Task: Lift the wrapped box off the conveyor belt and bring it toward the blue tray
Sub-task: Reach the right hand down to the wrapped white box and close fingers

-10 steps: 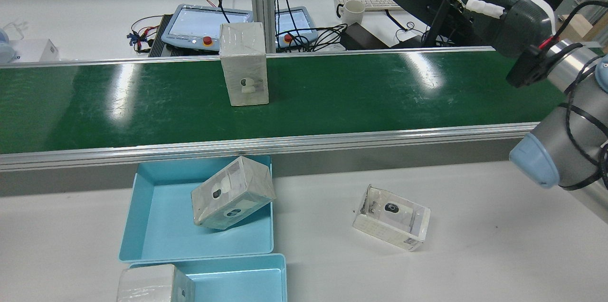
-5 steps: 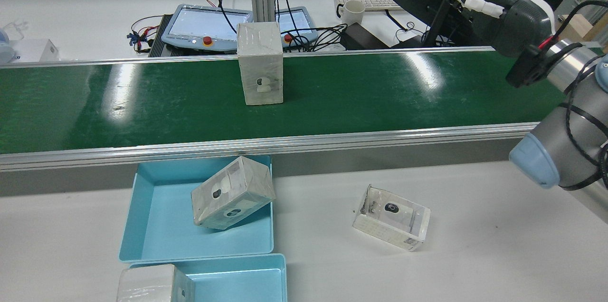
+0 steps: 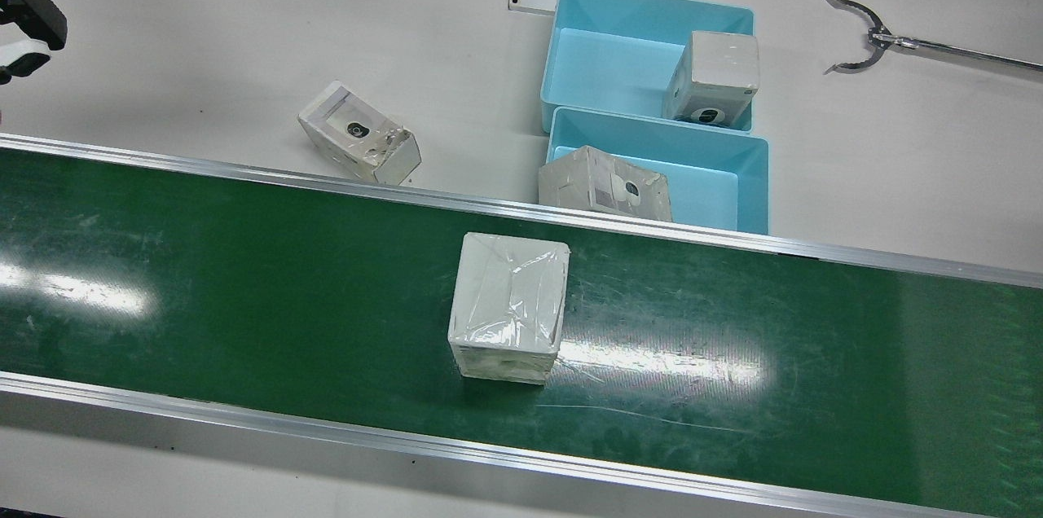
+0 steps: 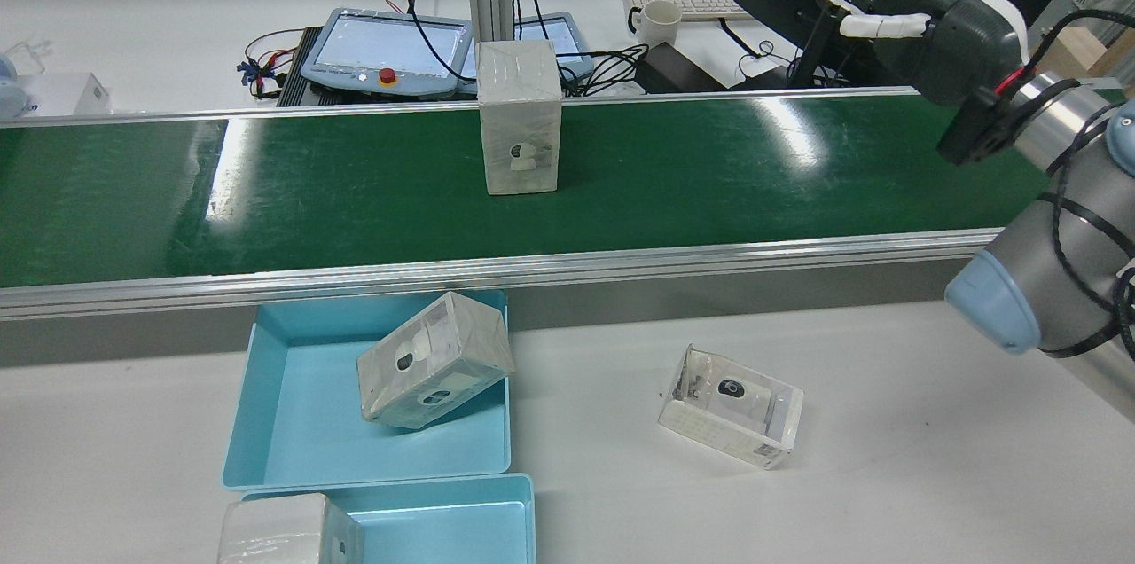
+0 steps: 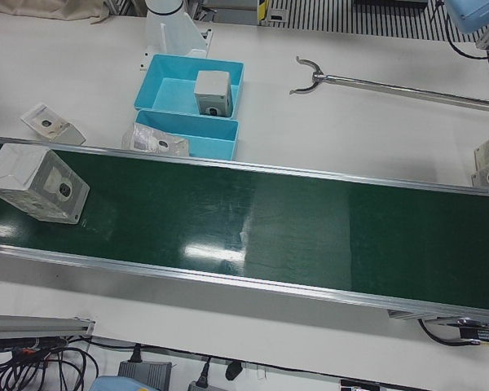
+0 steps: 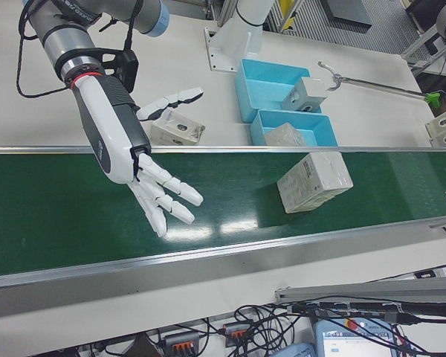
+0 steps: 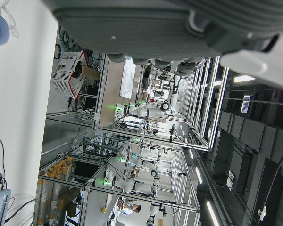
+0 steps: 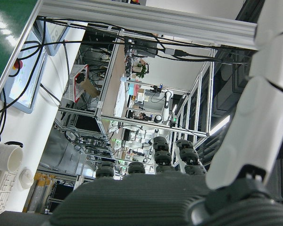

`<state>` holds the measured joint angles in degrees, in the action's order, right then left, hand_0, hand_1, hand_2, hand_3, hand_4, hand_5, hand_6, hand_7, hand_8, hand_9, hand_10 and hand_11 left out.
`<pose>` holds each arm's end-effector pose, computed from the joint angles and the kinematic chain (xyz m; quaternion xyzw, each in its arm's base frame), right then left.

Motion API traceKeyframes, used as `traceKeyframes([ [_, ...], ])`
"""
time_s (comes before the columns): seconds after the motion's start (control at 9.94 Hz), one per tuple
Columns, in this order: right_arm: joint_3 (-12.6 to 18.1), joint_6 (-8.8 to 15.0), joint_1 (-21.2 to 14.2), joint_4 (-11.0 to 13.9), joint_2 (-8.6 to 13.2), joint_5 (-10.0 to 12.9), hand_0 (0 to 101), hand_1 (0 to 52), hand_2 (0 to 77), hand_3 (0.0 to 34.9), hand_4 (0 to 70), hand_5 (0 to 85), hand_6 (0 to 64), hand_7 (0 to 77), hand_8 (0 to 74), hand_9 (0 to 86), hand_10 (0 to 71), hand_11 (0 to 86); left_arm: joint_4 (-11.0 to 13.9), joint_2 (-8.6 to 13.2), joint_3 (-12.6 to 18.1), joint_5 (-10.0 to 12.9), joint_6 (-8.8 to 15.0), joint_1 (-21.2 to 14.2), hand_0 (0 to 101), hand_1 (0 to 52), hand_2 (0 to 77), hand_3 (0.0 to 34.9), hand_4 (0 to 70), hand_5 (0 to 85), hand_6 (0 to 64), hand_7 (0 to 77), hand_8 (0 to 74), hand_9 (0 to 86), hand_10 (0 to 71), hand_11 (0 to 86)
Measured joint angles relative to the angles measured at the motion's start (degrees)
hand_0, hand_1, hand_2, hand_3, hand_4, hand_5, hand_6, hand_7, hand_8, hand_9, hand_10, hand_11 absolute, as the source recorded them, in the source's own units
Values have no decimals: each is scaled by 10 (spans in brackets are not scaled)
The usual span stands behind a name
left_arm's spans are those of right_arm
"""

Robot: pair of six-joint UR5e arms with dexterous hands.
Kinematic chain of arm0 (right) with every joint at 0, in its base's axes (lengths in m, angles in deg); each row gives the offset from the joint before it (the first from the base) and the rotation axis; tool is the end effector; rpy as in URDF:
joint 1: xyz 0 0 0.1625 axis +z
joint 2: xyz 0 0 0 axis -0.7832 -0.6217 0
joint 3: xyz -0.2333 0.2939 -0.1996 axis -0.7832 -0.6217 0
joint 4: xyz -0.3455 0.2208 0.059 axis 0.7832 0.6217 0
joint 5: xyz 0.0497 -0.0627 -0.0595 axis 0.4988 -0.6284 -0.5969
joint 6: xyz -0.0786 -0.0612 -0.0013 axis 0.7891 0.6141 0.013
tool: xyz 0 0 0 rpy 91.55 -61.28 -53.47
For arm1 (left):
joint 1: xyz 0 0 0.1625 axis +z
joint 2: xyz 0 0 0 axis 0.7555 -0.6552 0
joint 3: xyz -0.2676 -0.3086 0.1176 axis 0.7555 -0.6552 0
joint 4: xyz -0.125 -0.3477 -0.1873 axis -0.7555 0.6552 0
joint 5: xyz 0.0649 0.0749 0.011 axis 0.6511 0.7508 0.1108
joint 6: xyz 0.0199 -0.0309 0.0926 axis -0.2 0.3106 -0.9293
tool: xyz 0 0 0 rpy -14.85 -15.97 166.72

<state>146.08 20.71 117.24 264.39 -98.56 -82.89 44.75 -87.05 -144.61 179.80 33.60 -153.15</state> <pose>-0.1004 -0.5799 0.3848 -0.0387 -0.7993 0.5839 0.1366 -0.2294 -0.5100 0.5221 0.0965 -0.7008 0.7066 0.0167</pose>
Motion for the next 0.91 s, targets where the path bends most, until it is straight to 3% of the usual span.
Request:
traceKeyframes([
  [0.1, -2, 13, -2, 0, 7, 0, 395, 82, 114, 48, 164, 11, 0, 87, 5, 11, 27, 44, 0, 0, 0, 0, 0, 0, 0, 0, 5, 0, 0, 5, 0, 5, 5, 0, 5, 0],
  [0.2, -3, 22, -5, 1, 13, 1, 449, 115, 120, 162, 158, 11, 0, 87, 0, 16, 22, 44, 0, 0, 0, 0, 0, 0, 0, 0, 5, 0, 0, 5, 0, 5, 5, 0, 5, 0],
  [0.3, -6, 29, -9, 1, 17, 2, 448, 109, 120, 170, 196, 11, 0, 87, 0, 16, 33, 60, 0, 0, 0, 0, 0, 0, 0, 0, 11, 0, 0, 5, 0, 5, 5, 0, 0, 0],
  [0.4, -10, 32, -18, 0, 19, 3, 448, 109, 120, 170, 196, 11, 0, 87, 0, 16, 33, 60, 0, 0, 0, 0, 0, 0, 0, 0, 11, 0, 0, 5, 0, 5, 5, 0, 0, 0],
  [0.5, -17, 33, -33, 1, 24, 4, 427, 82, 120, 203, 169, 5, 0, 109, 0, 16, 33, 60, 0, 0, 0, 0, 0, 0, 0, 0, 11, 0, 0, 5, 0, 5, 5, 0, 5, 0],
  [0.6, -25, 34, -46, 1, 31, 5, 427, 82, 120, 203, 169, 5, 0, 109, 0, 16, 33, 60, 0, 0, 0, 0, 0, 0, 0, 0, 5, 0, 0, 5, 0, 5, 5, 5, 0, 0],
  [0.7, -32, 34, -56, 2, 39, 5, 284, 16, 22, 279, 16, 11, 0, 82, 93, 5, 0, 16, 0, 0, 0, 0, 0, 0, 0, 0, 5, 0, 0, 5, 0, 5, 5, 5, 0, 0],
  [0.8, -36, 34, -62, 2, 44, 6, 288, 16, 22, 303, 16, 44, 0, 82, 0, 11, 0, 16, 0, 0, 0, 0, 0, 0, 0, 0, 5, 0, 0, 5, 0, 5, 5, 0, 5, 0],
  [0.91, -41, 34, -66, 2, 49, 7, 288, 16, 22, 303, 16, 44, 0, 82, 0, 11, 0, 16, 0, 0, 0, 0, 0, 0, 0, 0, 5, 0, 0, 5, 0, 5, 5, 0, 5, 0],
])
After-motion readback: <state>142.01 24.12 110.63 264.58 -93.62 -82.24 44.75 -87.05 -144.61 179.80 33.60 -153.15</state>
